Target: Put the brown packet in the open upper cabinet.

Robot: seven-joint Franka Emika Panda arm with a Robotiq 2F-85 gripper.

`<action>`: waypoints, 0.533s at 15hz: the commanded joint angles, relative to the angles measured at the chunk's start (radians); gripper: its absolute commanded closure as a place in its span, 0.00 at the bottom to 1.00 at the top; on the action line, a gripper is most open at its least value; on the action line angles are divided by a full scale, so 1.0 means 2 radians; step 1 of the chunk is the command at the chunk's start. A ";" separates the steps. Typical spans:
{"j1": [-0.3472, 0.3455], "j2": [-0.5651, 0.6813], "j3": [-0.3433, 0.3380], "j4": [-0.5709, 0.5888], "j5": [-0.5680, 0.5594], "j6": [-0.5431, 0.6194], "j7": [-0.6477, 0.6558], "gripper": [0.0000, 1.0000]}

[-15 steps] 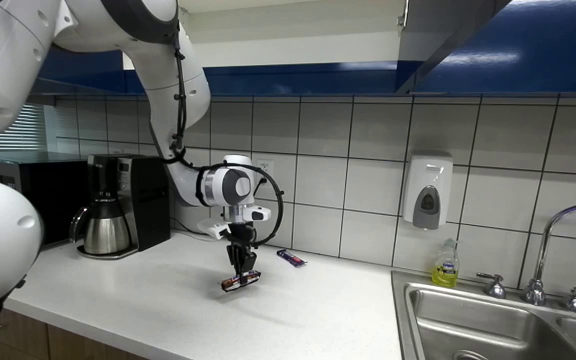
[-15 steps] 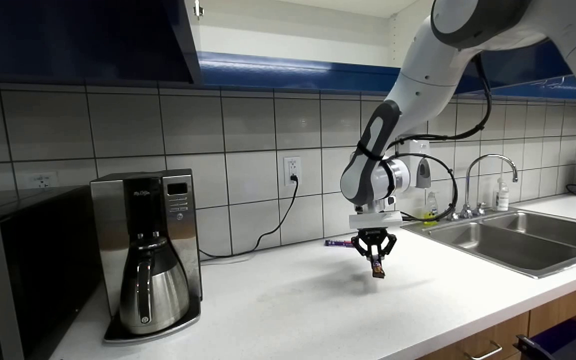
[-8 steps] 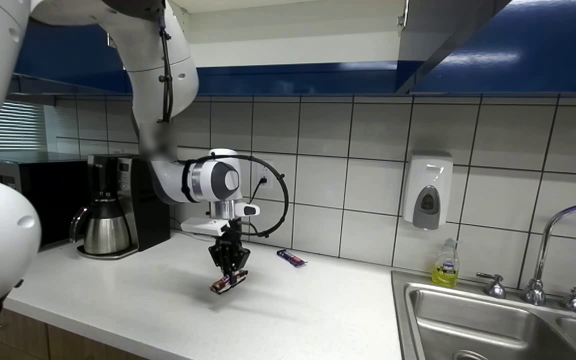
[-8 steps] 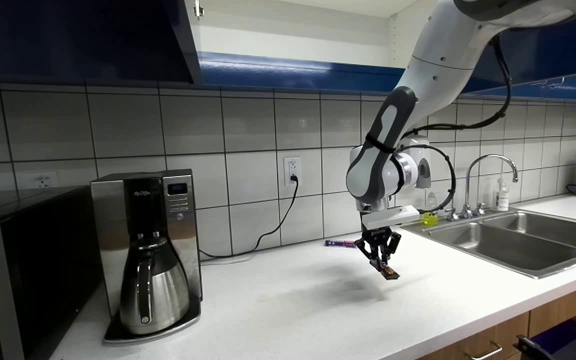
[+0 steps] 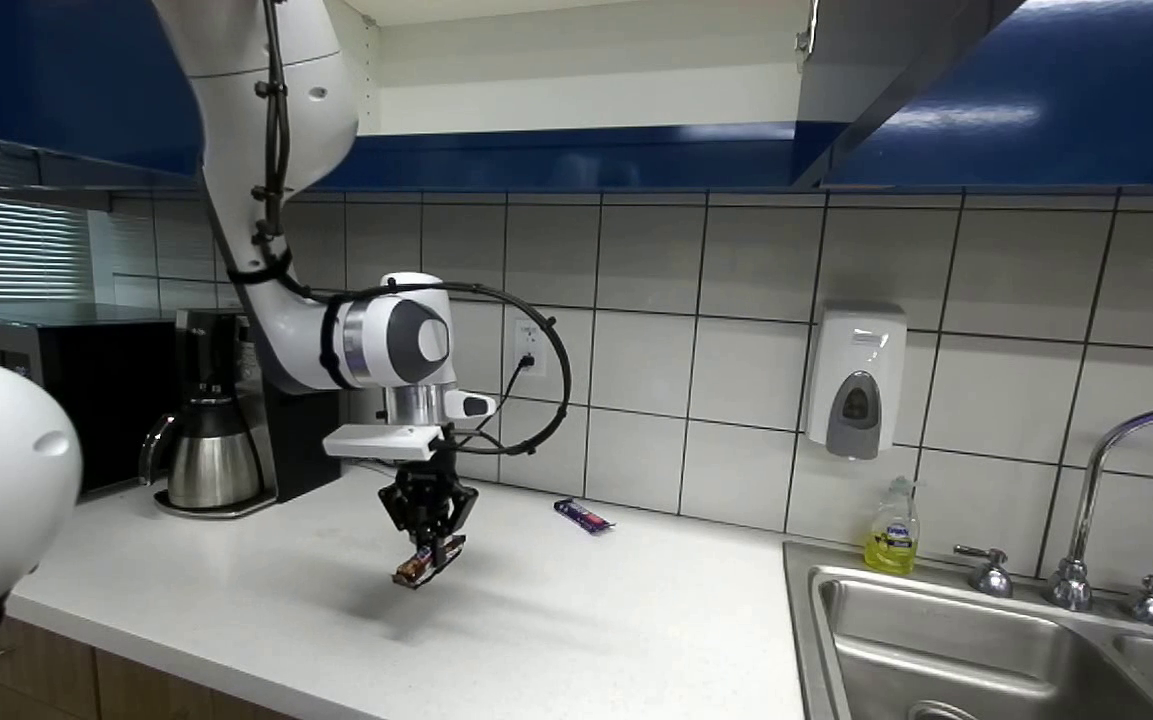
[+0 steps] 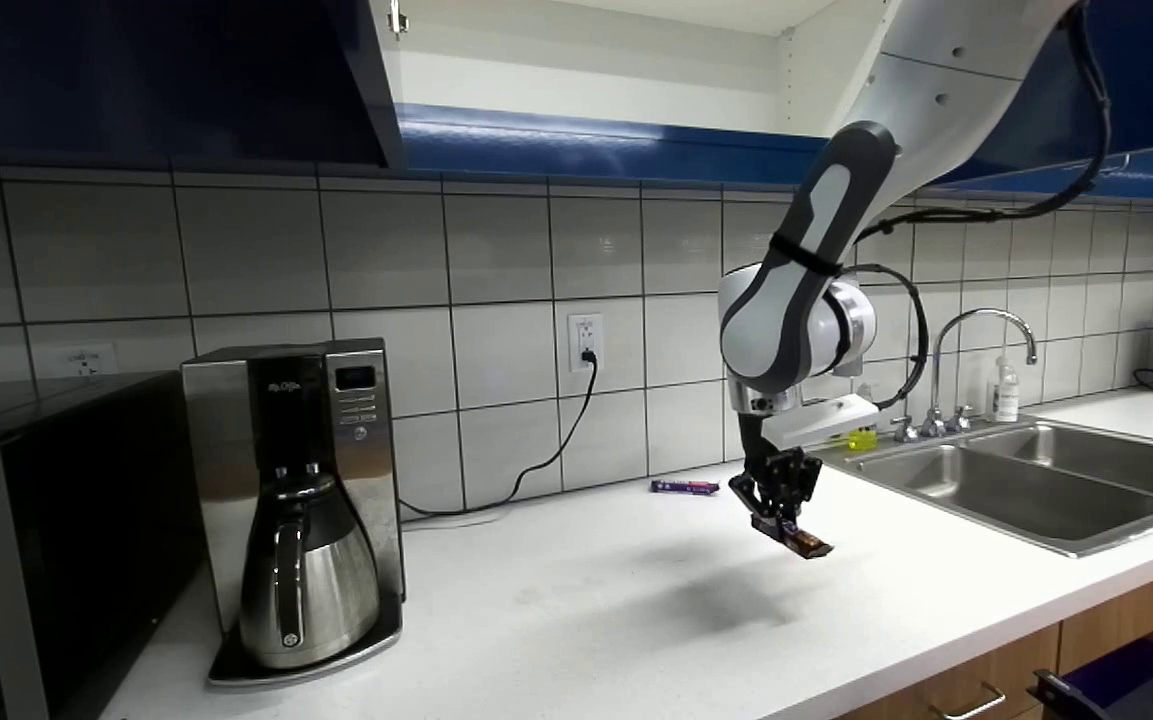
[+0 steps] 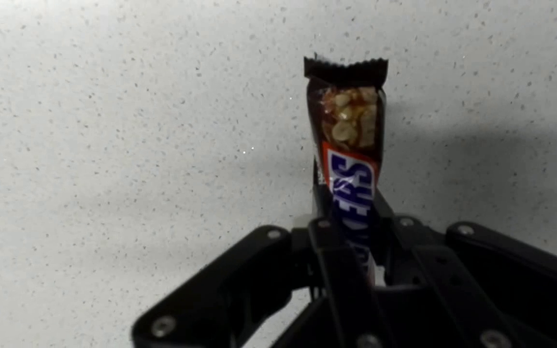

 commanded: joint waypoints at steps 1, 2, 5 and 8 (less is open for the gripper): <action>-0.021 -0.095 0.017 -0.070 -0.012 0.009 -0.019 0.95; -0.023 -0.121 0.020 -0.085 -0.010 0.008 -0.020 0.95; -0.031 -0.200 0.030 -0.117 -0.003 -0.003 -0.020 0.95; -0.036 -0.278 0.041 -0.130 0.012 -0.014 -0.025 0.95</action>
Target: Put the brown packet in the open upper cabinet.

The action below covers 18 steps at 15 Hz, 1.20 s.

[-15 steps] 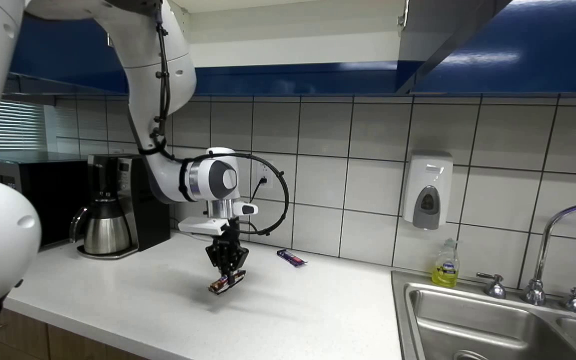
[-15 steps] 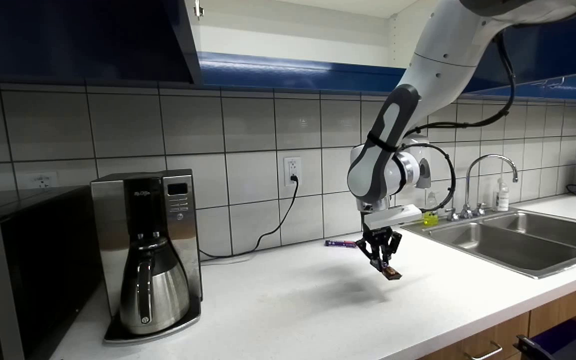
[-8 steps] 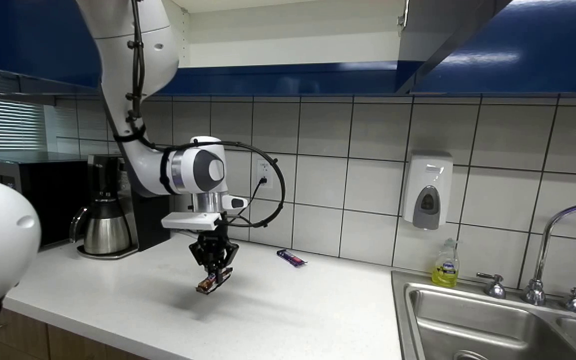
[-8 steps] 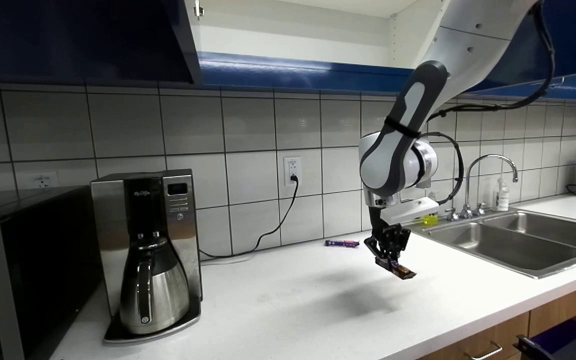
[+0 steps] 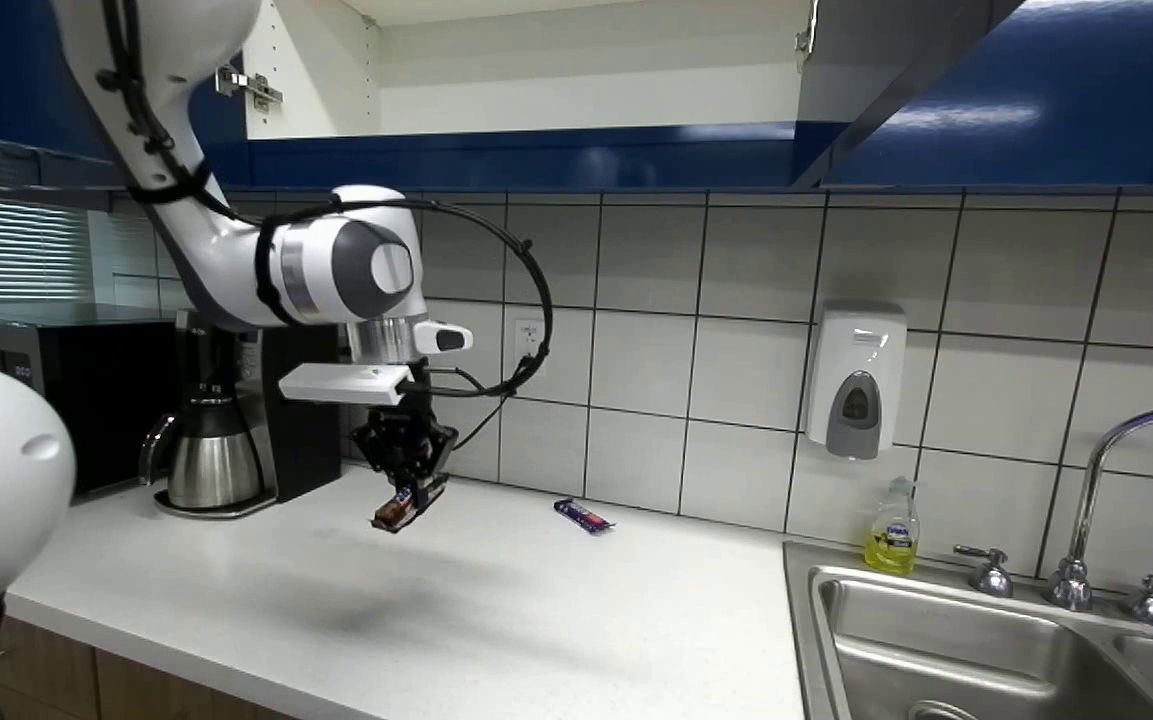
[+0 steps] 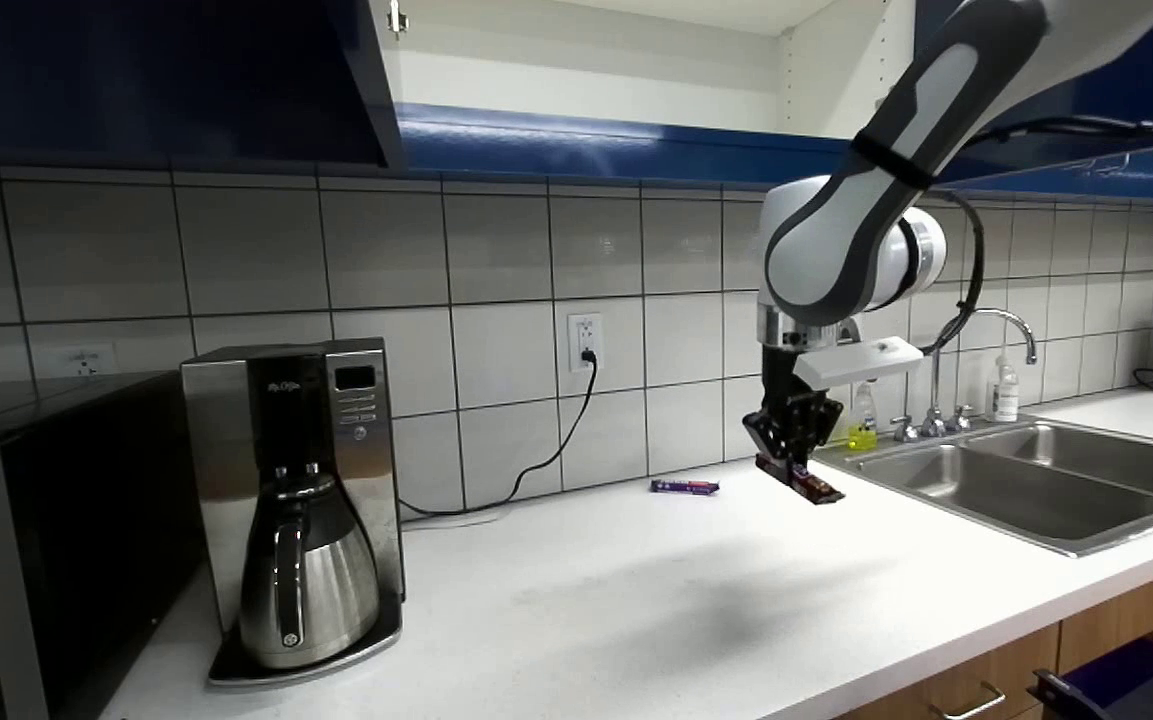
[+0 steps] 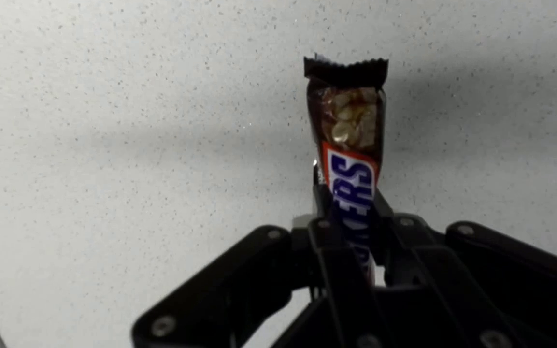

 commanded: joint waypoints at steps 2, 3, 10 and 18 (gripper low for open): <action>-0.020 -0.144 0.026 -0.033 0.025 -0.025 -0.022 0.95; -0.019 -0.165 0.029 -0.031 0.030 -0.033 -0.020 0.95; -0.014 -0.270 0.042 0.008 0.072 -0.102 -0.022 0.95; -0.018 -0.294 0.055 0.095 0.080 -0.190 -0.016 0.95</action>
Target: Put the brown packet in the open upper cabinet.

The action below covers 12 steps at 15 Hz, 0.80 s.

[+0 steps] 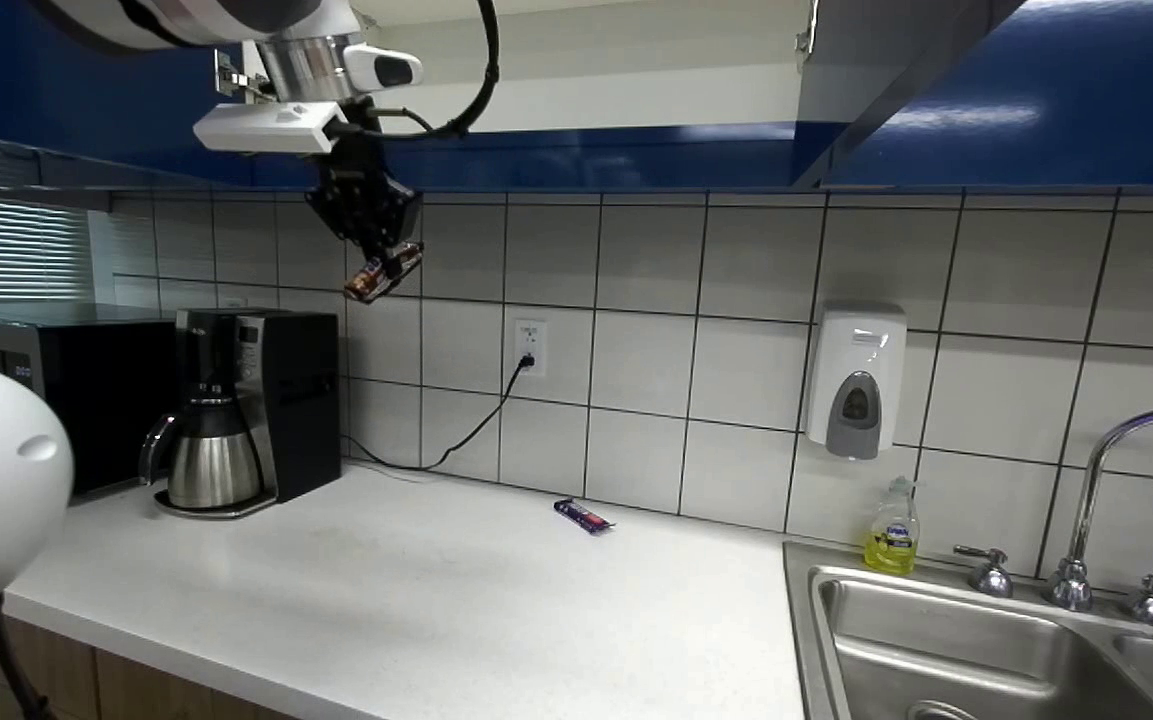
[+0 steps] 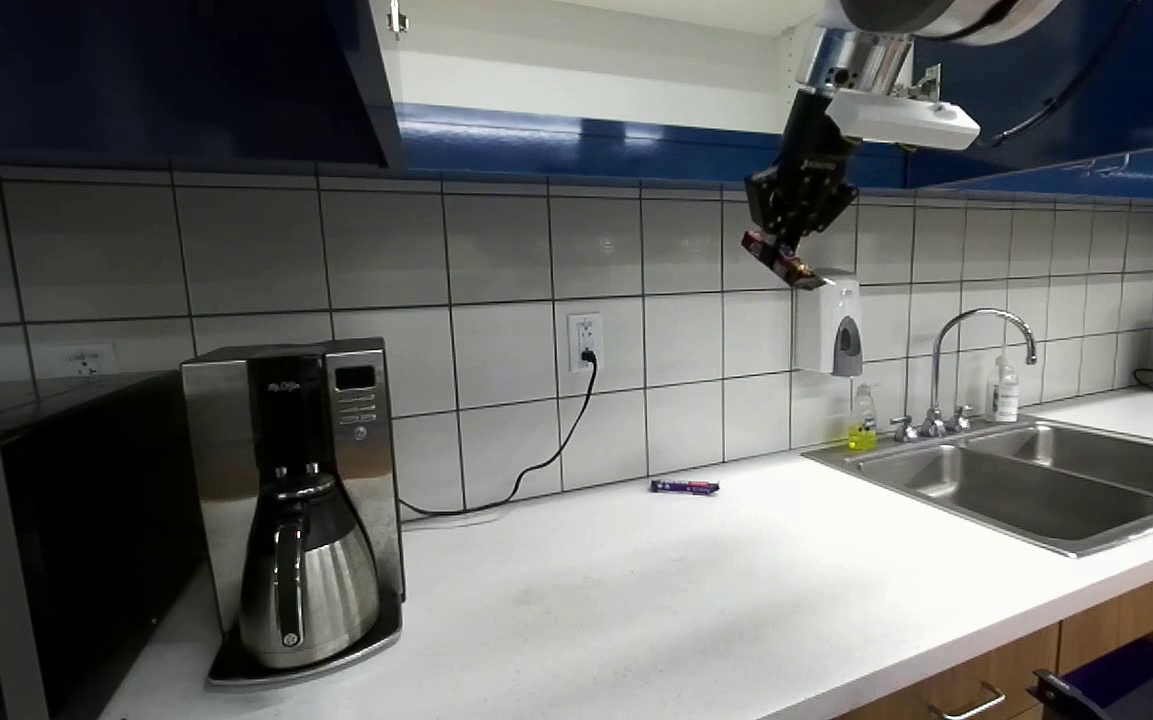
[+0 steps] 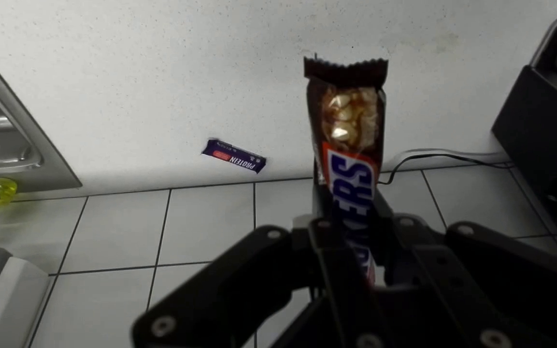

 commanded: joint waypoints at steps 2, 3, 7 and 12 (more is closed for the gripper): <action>-0.013 -0.008 0.017 0.066 0.013 -0.064 -0.006 0.95; -0.014 -0.004 0.018 0.083 0.013 -0.074 -0.003 0.95; -0.014 0.025 0.016 0.152 0.021 -0.105 -0.001 0.95; -0.020 0.063 0.018 0.230 0.030 -0.138 0.010 0.95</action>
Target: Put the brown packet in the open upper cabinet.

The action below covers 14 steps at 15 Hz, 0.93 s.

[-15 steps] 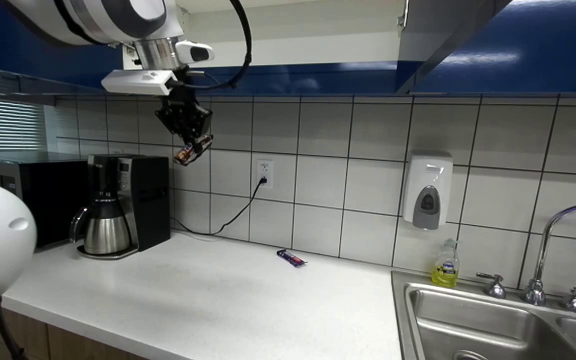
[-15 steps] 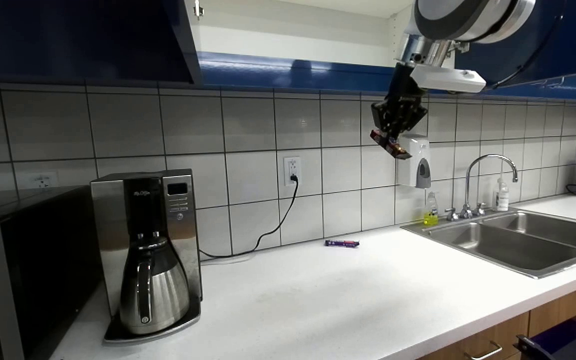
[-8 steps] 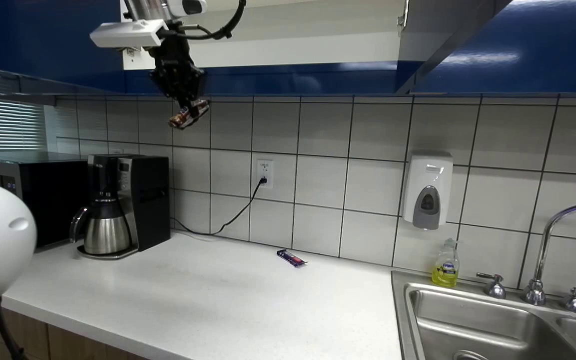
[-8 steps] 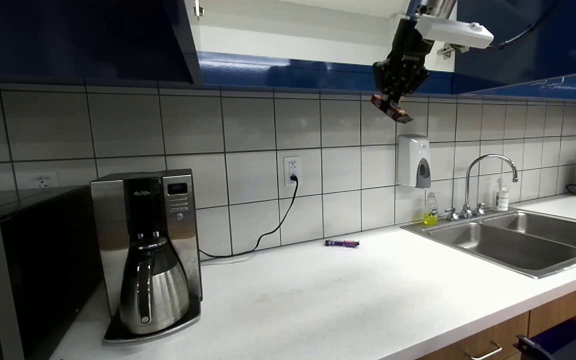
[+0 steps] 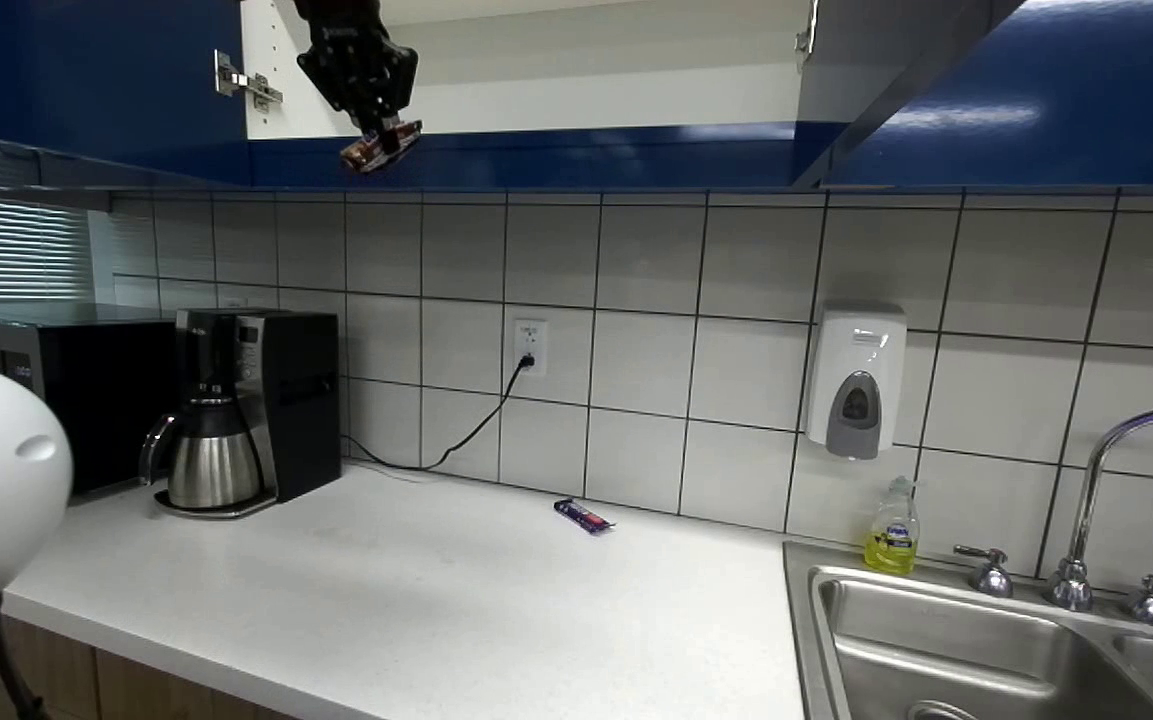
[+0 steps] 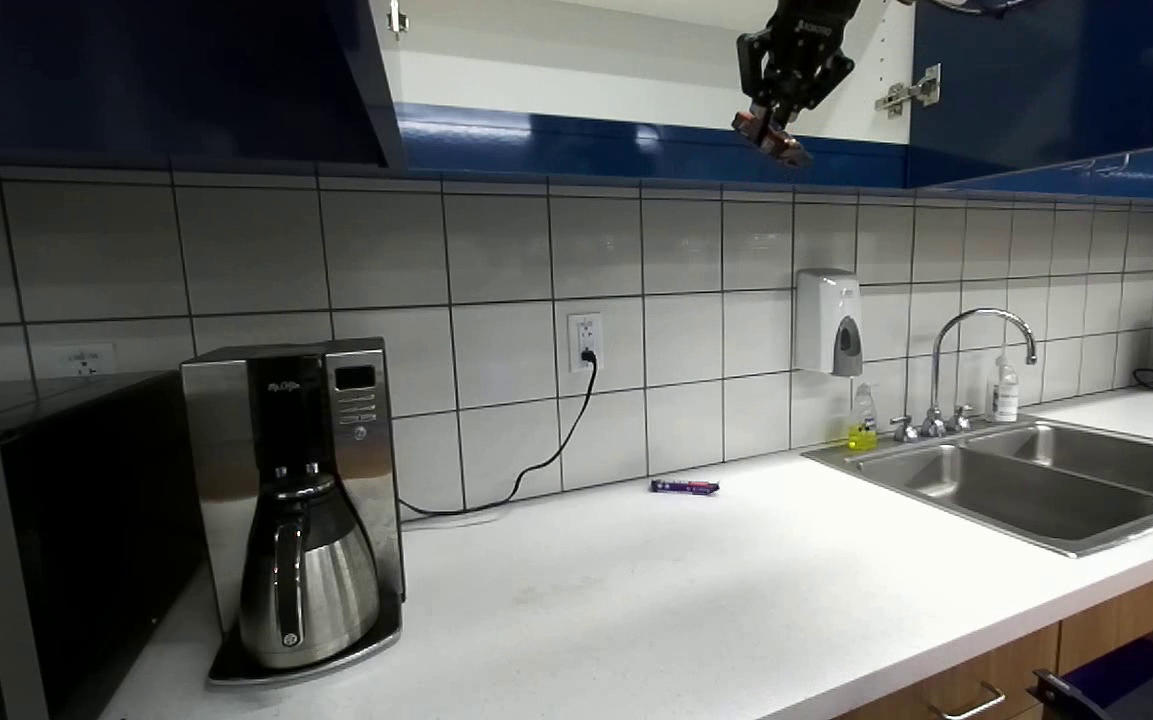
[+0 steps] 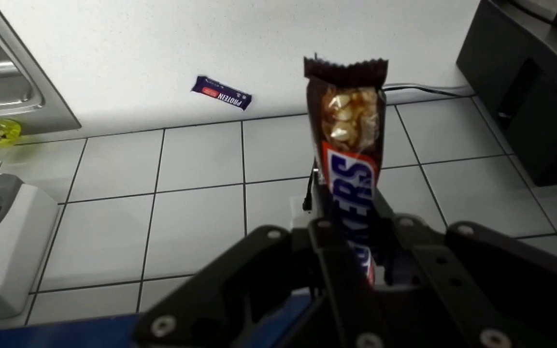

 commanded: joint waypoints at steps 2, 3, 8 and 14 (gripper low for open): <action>-0.018 0.054 0.013 0.093 0.015 -0.048 0.012 0.95; -0.020 0.063 0.015 0.107 0.015 -0.053 0.016 0.95; -0.026 0.118 0.021 0.183 0.013 -0.068 0.044 0.95; -0.034 0.180 0.028 0.253 0.002 -0.039 0.079 0.95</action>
